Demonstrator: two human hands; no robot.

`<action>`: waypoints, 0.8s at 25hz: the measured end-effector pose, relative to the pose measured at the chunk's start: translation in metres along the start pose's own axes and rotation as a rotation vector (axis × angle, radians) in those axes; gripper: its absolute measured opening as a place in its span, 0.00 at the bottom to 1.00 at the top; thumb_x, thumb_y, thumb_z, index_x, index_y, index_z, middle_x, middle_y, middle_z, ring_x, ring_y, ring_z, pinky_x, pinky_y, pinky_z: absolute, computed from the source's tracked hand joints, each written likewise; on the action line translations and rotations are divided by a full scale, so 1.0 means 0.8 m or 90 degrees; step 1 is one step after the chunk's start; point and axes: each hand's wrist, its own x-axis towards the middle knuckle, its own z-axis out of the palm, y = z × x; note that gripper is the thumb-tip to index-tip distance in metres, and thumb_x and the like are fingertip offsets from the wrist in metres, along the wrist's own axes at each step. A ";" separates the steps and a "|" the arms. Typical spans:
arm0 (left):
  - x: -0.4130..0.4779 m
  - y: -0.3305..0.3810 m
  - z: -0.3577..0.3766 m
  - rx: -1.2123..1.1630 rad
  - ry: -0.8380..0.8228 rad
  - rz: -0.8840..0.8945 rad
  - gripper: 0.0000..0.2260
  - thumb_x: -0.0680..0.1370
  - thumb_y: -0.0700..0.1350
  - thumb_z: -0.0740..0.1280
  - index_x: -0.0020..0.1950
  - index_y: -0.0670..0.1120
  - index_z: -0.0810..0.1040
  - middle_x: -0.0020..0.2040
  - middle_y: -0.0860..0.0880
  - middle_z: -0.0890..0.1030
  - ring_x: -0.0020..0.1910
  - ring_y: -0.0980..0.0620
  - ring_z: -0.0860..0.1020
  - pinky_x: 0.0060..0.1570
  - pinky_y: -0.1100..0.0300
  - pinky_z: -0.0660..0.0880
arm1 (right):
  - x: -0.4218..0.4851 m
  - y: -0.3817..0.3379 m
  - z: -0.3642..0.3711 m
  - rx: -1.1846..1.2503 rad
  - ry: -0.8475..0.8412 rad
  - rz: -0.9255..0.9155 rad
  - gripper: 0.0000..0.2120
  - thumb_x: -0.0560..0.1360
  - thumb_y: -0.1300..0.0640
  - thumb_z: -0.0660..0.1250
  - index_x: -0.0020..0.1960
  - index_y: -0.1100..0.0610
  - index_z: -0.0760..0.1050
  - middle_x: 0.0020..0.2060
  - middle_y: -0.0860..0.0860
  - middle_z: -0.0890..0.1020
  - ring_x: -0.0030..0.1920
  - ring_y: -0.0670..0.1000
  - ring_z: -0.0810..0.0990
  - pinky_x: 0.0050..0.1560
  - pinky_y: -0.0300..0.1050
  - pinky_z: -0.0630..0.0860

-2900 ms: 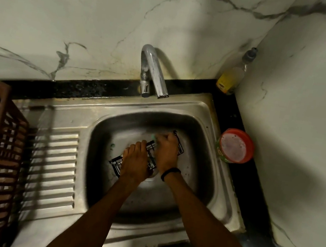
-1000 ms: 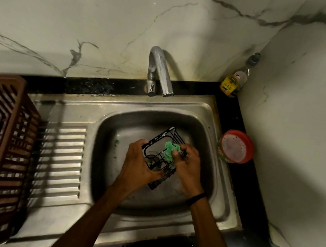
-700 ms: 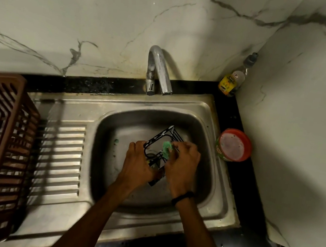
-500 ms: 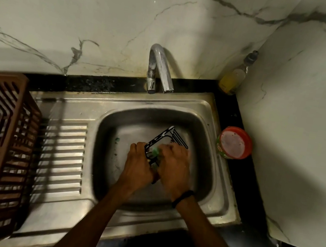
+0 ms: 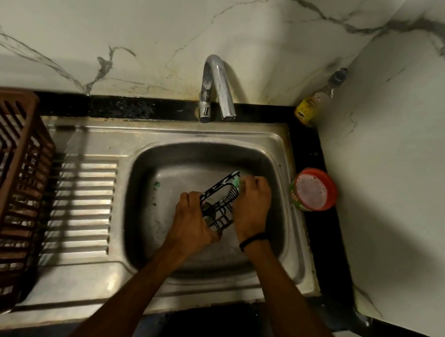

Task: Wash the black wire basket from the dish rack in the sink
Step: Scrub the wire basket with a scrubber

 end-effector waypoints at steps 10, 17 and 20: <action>-0.006 0.002 -0.003 -0.037 0.015 0.030 0.36 0.65 0.51 0.82 0.65 0.45 0.67 0.58 0.48 0.70 0.53 0.52 0.70 0.51 0.57 0.76 | -0.029 -0.052 0.018 0.063 -0.074 -0.157 0.12 0.74 0.67 0.64 0.57 0.59 0.78 0.53 0.58 0.75 0.53 0.58 0.73 0.54 0.53 0.75; -0.006 0.002 -0.003 -0.033 0.034 0.009 0.41 0.59 0.58 0.83 0.64 0.46 0.68 0.57 0.49 0.68 0.55 0.52 0.69 0.48 0.60 0.73 | 0.013 -0.007 0.004 -0.022 0.003 -0.033 0.12 0.68 0.65 0.73 0.49 0.55 0.79 0.42 0.54 0.79 0.46 0.55 0.75 0.49 0.48 0.76; -0.008 0.000 -0.001 -0.031 0.035 0.004 0.41 0.59 0.58 0.83 0.64 0.45 0.68 0.57 0.49 0.68 0.55 0.51 0.70 0.48 0.60 0.73 | -0.008 0.003 0.002 -0.079 -0.027 -0.186 0.18 0.70 0.63 0.72 0.59 0.56 0.78 0.48 0.55 0.79 0.50 0.54 0.75 0.52 0.46 0.74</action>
